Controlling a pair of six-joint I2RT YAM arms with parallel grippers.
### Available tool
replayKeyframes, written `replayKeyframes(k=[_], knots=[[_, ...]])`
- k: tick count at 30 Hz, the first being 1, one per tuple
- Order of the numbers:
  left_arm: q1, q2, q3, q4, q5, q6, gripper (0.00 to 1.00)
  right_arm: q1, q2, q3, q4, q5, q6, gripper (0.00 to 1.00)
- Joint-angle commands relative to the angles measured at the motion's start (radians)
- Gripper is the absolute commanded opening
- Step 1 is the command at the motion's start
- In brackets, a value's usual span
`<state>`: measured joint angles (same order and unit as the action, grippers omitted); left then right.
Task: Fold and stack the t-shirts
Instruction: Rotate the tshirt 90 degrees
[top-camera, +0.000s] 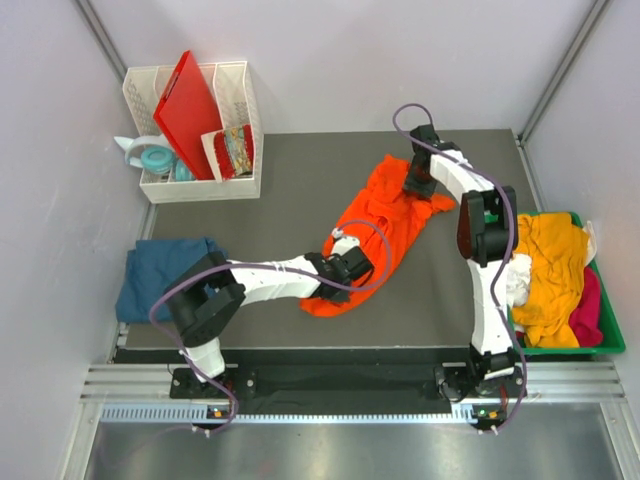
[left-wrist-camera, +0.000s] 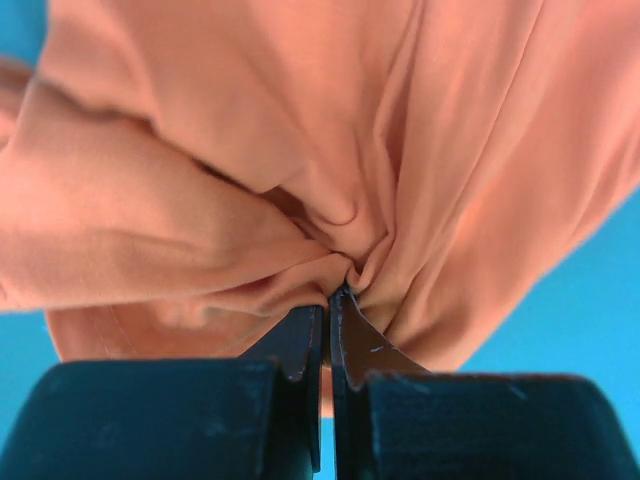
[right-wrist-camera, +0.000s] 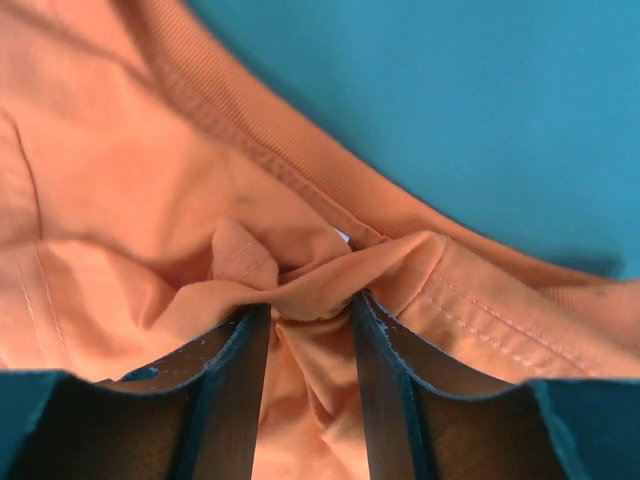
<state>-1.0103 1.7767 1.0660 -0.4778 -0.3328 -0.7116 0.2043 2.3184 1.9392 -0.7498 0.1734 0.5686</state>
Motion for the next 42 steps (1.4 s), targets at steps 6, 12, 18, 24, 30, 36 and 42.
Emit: replayKeyframes(k=[6, 12, 18, 24, 30, 36, 42], knots=[[-0.244, 0.249, 0.053, -0.171, 0.377, -0.011, 0.0, 0.047, 0.185, 0.181, 0.043, -0.169, -0.019, 0.43], [-0.306, 0.365, 0.235, -0.194, 0.391, 0.012, 0.0, 0.089, 0.219, 0.208, 0.067, -0.288, -0.033, 0.46], [-0.321, 0.441, 0.354, -0.197, 0.384, 0.018, 0.0, 0.156, 0.24, 0.21, 0.087, -0.37, -0.055, 0.47], [-0.321, 0.507, 0.43, -0.188, 0.397, 0.018, 0.0, 0.193, 0.242, 0.193, 0.101, -0.443, -0.073, 0.48], [-0.318, 0.431, 0.404, -0.248, 0.186, 0.012, 0.04, 0.121, 0.07, 0.07, 0.162, -0.312, -0.05, 0.5], [-0.252, 0.205, 0.312, -0.289, 0.02, -0.022, 0.54, -0.017, -0.131, 0.038, 0.182, -0.316, -0.006, 0.59], [-0.221, 0.023, 0.331, -0.357, -0.087, -0.025, 0.91, -0.072, -0.27, -0.019, 0.199, -0.356, 0.001, 0.64]])
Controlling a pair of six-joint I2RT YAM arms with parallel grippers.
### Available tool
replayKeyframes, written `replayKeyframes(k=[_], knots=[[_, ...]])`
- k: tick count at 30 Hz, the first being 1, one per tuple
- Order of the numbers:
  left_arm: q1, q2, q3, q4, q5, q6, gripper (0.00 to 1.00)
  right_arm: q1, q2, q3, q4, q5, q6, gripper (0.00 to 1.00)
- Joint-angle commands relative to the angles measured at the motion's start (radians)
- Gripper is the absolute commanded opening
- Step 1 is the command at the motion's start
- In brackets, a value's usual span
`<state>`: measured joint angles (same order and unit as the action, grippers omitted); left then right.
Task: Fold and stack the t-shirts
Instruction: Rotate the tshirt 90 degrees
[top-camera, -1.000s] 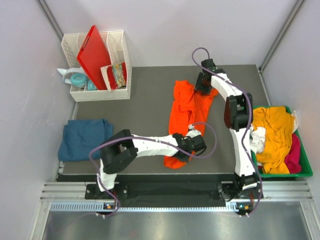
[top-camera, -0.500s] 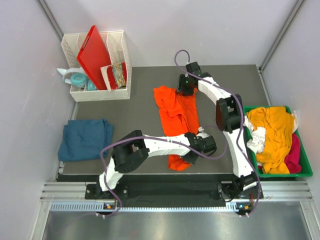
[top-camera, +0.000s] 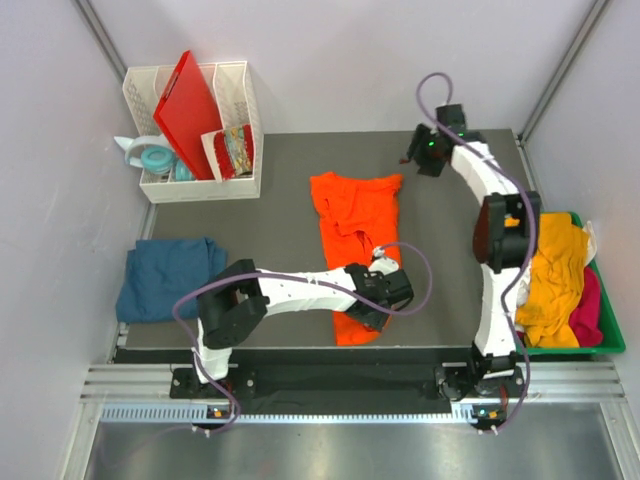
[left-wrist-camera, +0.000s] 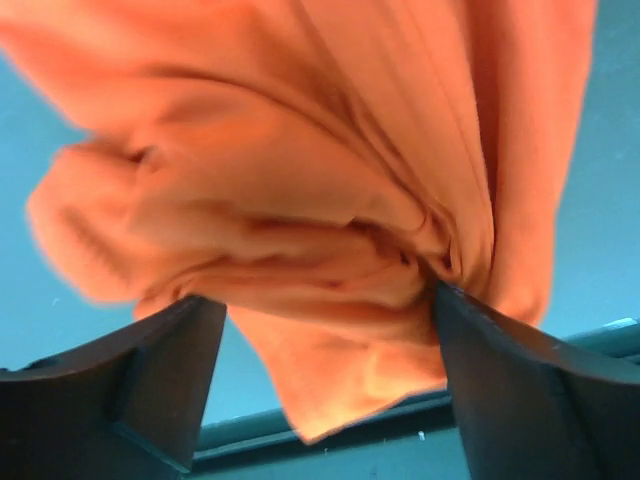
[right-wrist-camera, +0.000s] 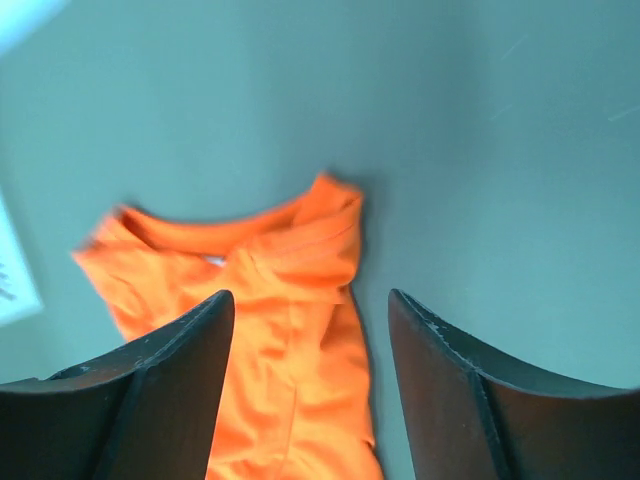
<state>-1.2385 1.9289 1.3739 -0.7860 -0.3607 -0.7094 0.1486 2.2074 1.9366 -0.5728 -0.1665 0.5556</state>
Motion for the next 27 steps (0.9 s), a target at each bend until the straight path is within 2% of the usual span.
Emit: replayKeyframes(k=[1, 4, 7, 9, 11, 14, 15, 17, 18, 19, 22, 25, 27], knots=[[0.008, -0.16, 0.046, -0.064, -0.078, -0.03, 0.91, -0.018, -0.191, -0.03, 0.024, -0.008, 0.012, 0.64], [0.019, -0.238, 0.062, -0.081, -0.151, -0.048, 0.91, -0.017, -0.282, -0.112, 0.047, 0.01, 0.012, 0.64], [0.091, -0.315, 0.021, -0.017, -0.158, -0.062, 0.9, -0.012, -0.392, -0.229, 0.085, 0.027, 0.013, 0.63], [0.192, -0.335, -0.007, 0.06, -0.12, -0.05, 0.88, 0.003, -0.448, -0.335, 0.114, 0.048, 0.006, 0.61], [0.305, -0.315, -0.015, 0.096, -0.048, -0.032, 0.86, 0.023, -0.538, -0.446, 0.134, 0.096, -0.003, 0.6], [0.39, -0.23, 0.039, 0.134, -0.047, 0.031, 0.81, 0.086, -0.664, -0.598, 0.165, 0.215, -0.029, 0.52], [0.402, -0.203, 0.059, 0.149, -0.055, 0.057, 0.76, 0.12, -0.695, -0.634, 0.172, 0.241, -0.036, 0.45], [0.433, -0.118, 0.117, 0.192, -0.081, 0.125, 0.65, 0.144, -0.77, -0.726, 0.172, 0.294, -0.04, 0.38], [0.448, -0.085, 0.143, 0.194, -0.077, 0.136, 0.6, 0.157, -0.794, -0.755, 0.175, 0.297, -0.037, 0.31], [0.468, -0.026, 0.193, 0.194, -0.066, 0.14, 0.46, 0.163, -0.831, -0.78, 0.177, 0.292, -0.037, 0.29], [0.545, 0.056, 0.243, 0.217, -0.006, 0.139, 0.27, 0.183, -0.887, -0.86, 0.18, 0.304, -0.046, 0.25], [0.577, 0.103, 0.252, 0.258, 0.028, 0.136, 0.22, 0.19, -0.888, -0.919, 0.208, 0.331, -0.074, 0.25], [0.588, 0.133, 0.264, 0.263, 0.035, 0.13, 0.22, 0.19, -0.843, -0.926, 0.212, 0.335, -0.074, 0.26]])
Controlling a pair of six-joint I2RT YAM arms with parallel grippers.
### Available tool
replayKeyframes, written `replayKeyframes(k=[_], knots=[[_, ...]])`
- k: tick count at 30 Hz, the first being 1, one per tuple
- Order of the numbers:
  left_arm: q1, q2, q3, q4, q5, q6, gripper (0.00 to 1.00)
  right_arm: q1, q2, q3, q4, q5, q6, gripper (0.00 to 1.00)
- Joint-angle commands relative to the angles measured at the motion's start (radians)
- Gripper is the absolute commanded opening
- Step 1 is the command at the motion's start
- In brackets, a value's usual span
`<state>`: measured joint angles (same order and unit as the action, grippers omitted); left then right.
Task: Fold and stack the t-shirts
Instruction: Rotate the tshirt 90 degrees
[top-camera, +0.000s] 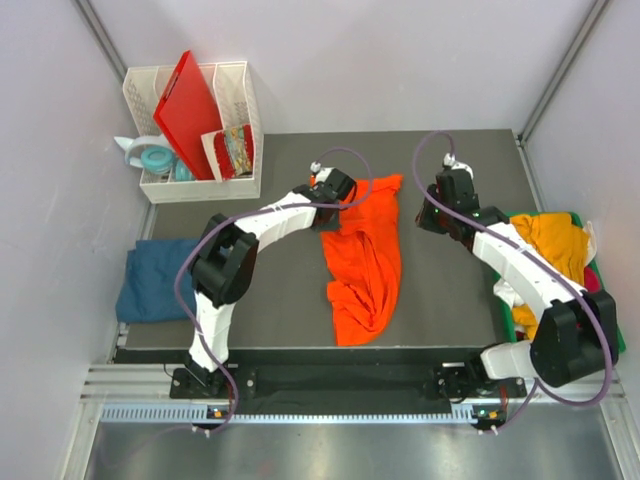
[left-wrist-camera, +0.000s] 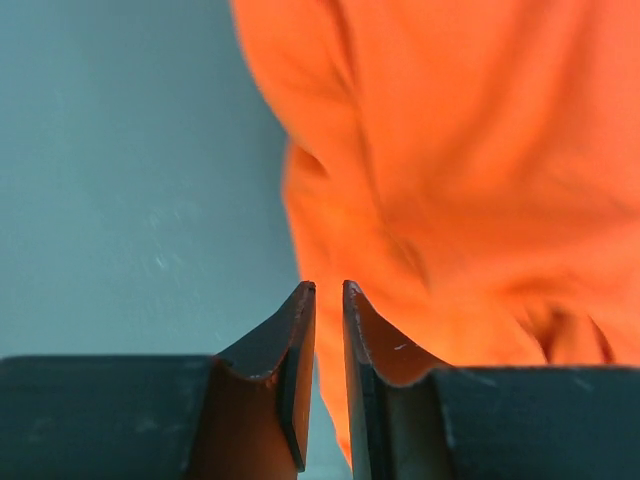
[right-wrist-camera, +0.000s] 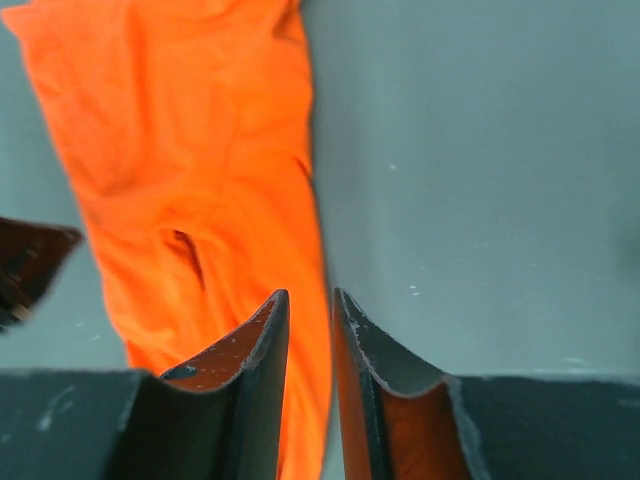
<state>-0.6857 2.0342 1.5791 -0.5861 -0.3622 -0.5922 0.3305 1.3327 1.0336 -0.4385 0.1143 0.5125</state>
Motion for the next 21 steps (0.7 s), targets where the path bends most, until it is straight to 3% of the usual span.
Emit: replayKeyframes(k=[1, 9, 15, 21], knots=[[0.043, 0.037, 0.061, 0.065, 0.039, 0.012, 0.22, 0.008, 0.057, -0.023, 0.098, 0.036, -0.023, 0.26], [0.077, 0.08, 0.024, 0.071, 0.077, -0.004, 0.22, 0.018, 0.327, 0.085, 0.098, 0.001, 0.032, 0.2], [0.078, 0.054, -0.022, 0.117, 0.135, -0.015, 0.21, 0.044, 0.365, 0.112, 0.126, 0.025, 0.026, 0.2], [0.08, -0.017, -0.073, 0.19, 0.15, -0.024, 0.22, 0.097, 0.303, 0.115, 0.164, 0.065, 0.023, 0.23]])
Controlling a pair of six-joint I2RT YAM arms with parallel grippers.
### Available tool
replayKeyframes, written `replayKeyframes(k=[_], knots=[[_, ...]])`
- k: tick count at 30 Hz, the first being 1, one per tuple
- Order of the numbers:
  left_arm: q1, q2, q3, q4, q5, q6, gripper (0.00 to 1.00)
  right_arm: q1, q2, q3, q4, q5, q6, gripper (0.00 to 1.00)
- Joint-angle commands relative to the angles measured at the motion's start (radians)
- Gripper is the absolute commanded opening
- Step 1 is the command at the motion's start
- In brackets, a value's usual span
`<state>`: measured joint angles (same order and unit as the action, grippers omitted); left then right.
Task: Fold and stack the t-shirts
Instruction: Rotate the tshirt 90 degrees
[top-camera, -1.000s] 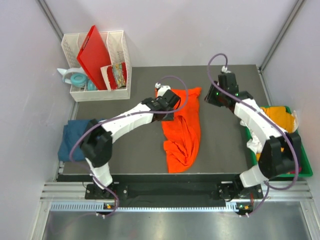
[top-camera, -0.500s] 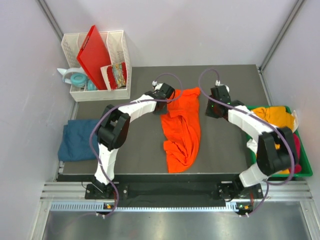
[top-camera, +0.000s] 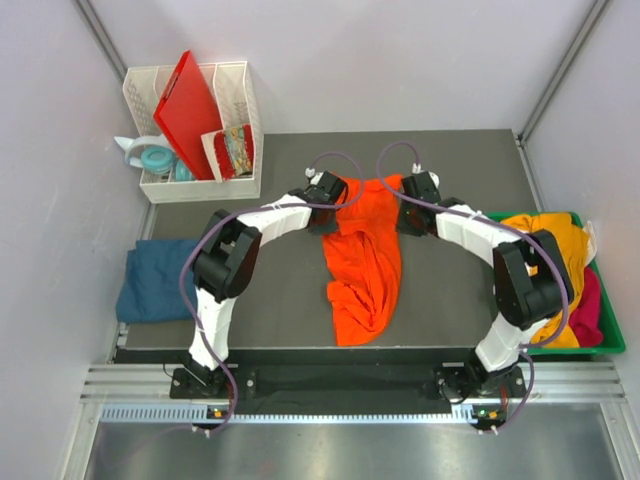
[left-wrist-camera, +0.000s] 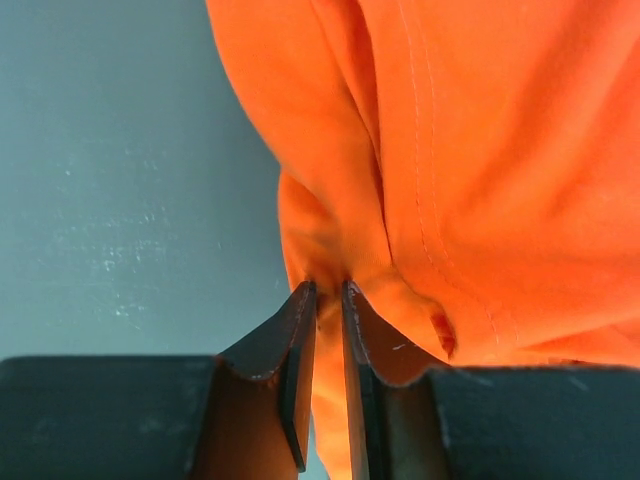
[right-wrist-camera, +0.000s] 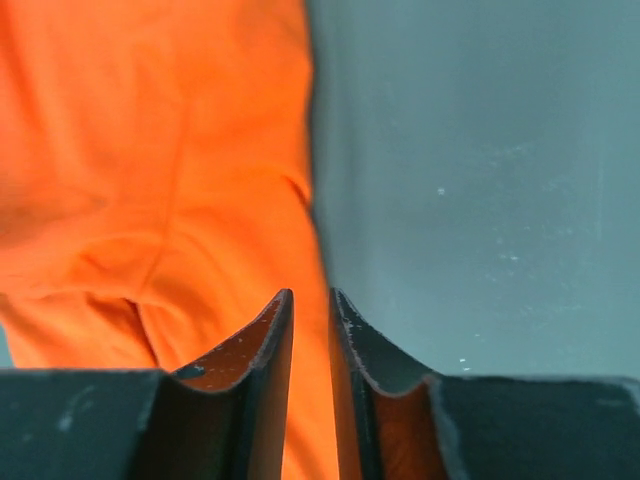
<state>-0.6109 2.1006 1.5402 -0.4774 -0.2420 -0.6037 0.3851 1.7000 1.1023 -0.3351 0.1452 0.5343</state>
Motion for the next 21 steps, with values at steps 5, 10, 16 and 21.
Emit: replayKeyframes(k=[5, 10, 16, 21], knots=[[0.008, -0.033, 0.015, 0.082, 0.053, -0.001, 0.22, 0.055, 0.059, 0.171, 0.004, -0.016, -0.023, 0.23], [0.013, 0.045, 0.064, 0.049, 0.087, 0.004, 0.21, 0.054, 0.179, 0.24, -0.041, -0.016, -0.036, 0.22], [0.034, 0.102, 0.115, -0.012, 0.099, -0.01, 0.21, 0.044, 0.279, 0.304, -0.091, -0.022, -0.02, 0.23], [0.066, 0.147, 0.167, -0.066, 0.081, -0.019, 0.2, 0.038, 0.364, 0.369, -0.142, -0.035, -0.013, 0.24]])
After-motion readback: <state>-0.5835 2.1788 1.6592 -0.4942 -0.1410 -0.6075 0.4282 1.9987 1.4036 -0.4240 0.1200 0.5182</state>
